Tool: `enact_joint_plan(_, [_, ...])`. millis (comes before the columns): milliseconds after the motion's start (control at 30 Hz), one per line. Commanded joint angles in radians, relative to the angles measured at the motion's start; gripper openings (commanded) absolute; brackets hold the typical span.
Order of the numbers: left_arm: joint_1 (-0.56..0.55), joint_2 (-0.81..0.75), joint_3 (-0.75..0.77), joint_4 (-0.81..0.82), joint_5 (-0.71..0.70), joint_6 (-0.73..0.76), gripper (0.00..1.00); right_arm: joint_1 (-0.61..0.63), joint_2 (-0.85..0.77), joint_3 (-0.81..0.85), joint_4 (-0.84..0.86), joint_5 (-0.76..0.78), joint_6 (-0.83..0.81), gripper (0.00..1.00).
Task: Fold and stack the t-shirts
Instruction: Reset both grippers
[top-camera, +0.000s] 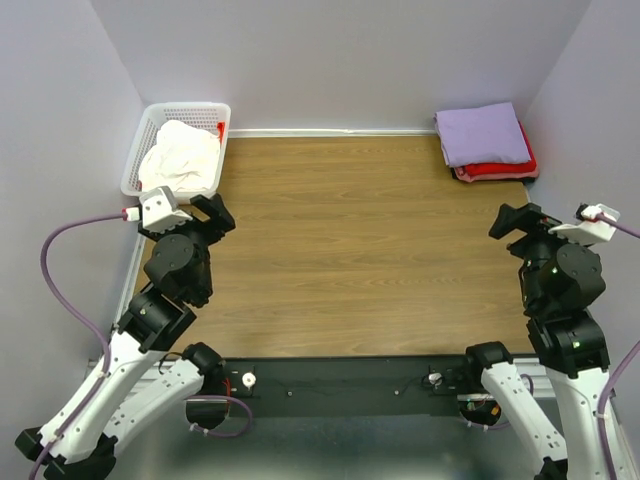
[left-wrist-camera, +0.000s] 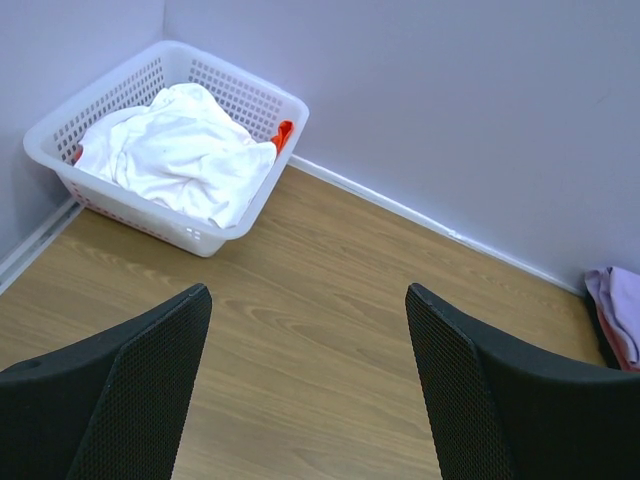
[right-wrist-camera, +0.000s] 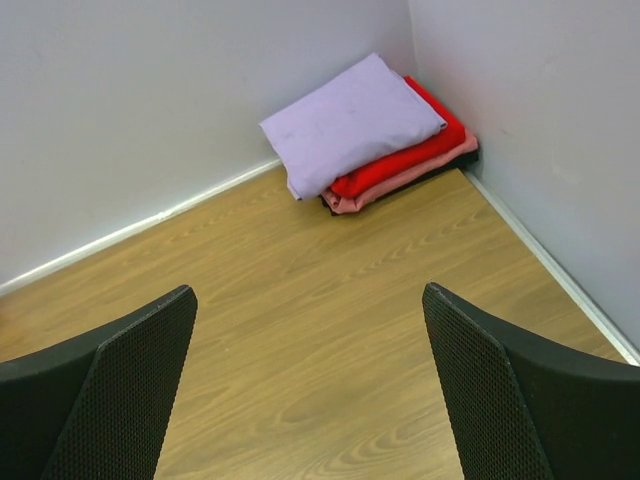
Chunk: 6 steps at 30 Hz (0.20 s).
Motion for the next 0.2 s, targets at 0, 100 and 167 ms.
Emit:
enact_joint_plan(0, [-0.004, 0.014, -0.014, 0.042, -0.020, -0.006, 0.86, 0.005, 0.026, -0.014, -0.030, 0.026, 0.050, 1.00])
enact_joint_plan(100, [-0.004, 0.027, -0.030, 0.075, -0.015, 0.014, 0.86, 0.004, 0.059, -0.007, -0.030, 0.023, 0.049, 1.00])
enact_joint_plan(167, [-0.004, 0.037, -0.031, 0.091, -0.012, 0.016, 0.86, 0.004, 0.069, -0.001, -0.030, 0.016, 0.044, 1.00])
